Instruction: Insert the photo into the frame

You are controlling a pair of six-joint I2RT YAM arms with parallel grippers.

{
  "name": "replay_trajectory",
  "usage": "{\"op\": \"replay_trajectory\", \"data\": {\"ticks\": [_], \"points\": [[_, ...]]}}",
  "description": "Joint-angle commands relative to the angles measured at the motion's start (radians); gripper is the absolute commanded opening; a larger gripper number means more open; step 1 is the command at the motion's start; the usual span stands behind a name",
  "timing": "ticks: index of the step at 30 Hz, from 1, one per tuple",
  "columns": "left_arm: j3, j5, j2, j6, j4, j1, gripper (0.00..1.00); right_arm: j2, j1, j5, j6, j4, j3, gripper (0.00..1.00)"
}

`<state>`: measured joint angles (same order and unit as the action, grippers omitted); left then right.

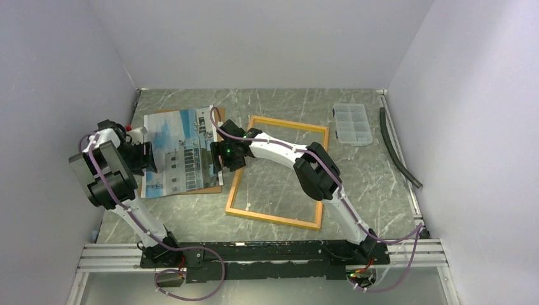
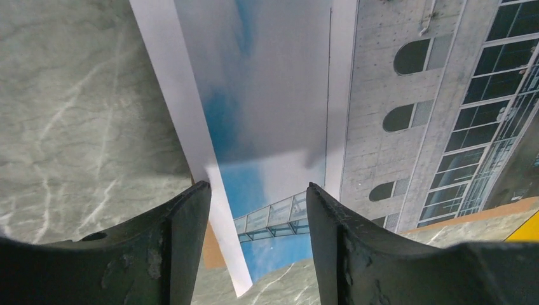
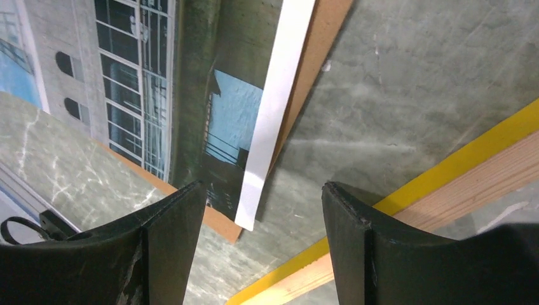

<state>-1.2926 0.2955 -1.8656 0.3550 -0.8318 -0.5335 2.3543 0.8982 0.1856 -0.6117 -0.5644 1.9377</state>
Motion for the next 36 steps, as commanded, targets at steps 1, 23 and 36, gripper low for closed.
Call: {"op": "replay_trajectory", "data": {"ticks": [1, 23, 36], "points": [[0.033, 0.04, -0.013, 0.028, 0.05, -0.003, 0.6, -0.003, 0.007, 0.075, -0.036, 0.024, -0.006, 0.7], [0.108, 0.052, -0.038, 0.048, 0.091, 0.002, 0.44, -0.141, -0.057, 0.364, -0.277, 0.444, -0.24, 0.64], [0.115, 0.044, -0.026, 0.043, 0.096, 0.015, 0.42, -0.167, -0.058, 0.278, -0.217, 0.321, -0.244, 0.62]]}}
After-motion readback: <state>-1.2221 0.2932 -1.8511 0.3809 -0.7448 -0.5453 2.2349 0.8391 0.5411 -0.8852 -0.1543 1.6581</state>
